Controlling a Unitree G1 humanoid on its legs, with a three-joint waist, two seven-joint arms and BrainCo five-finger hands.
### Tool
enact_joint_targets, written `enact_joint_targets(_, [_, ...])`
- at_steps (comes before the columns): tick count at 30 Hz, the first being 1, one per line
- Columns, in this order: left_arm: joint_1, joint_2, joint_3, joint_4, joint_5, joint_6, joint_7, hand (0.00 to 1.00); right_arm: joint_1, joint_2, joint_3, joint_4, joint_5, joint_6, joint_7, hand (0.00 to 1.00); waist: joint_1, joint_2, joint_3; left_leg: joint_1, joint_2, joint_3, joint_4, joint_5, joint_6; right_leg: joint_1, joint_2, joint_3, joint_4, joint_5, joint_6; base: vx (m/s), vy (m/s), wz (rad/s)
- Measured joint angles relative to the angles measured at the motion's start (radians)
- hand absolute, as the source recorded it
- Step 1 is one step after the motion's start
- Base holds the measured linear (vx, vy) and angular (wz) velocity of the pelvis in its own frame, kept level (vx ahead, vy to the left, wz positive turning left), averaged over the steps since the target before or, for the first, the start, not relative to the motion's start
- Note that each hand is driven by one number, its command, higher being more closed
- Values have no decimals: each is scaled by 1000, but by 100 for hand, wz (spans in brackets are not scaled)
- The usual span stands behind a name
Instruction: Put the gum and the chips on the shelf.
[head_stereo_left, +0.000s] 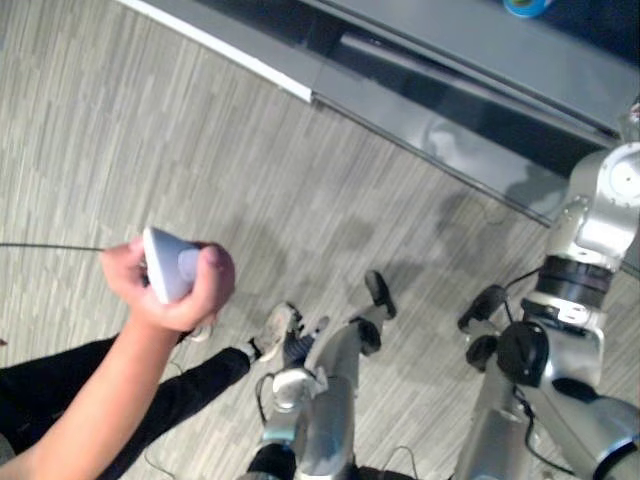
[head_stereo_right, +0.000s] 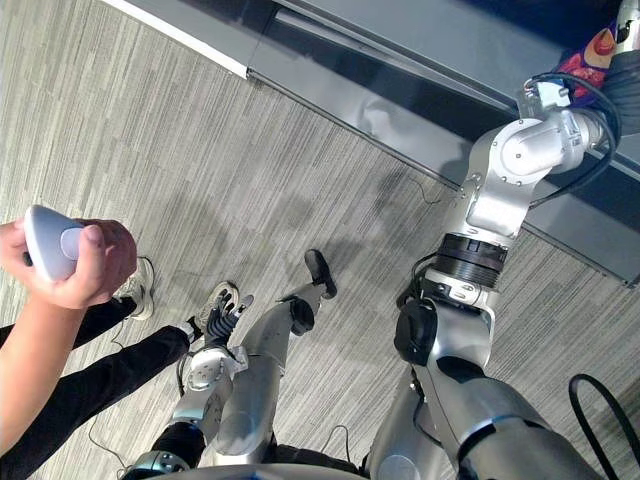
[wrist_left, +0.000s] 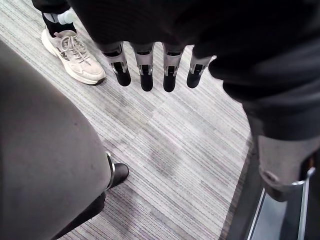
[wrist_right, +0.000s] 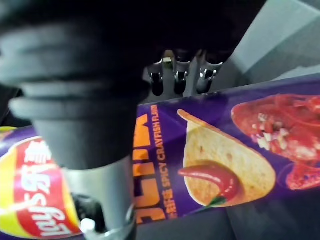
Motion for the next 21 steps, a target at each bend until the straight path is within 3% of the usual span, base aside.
enact_joint_targets(21, [0, -1, 35, -30, -2, -2, 0, 0, 30, 2, 4, 99, 50, -7, 75, 0, 4, -1, 0, -33, 22, 1, 18, -16, -4, -18, -8, -64, 10, -4, -7, 34, -9, -1])
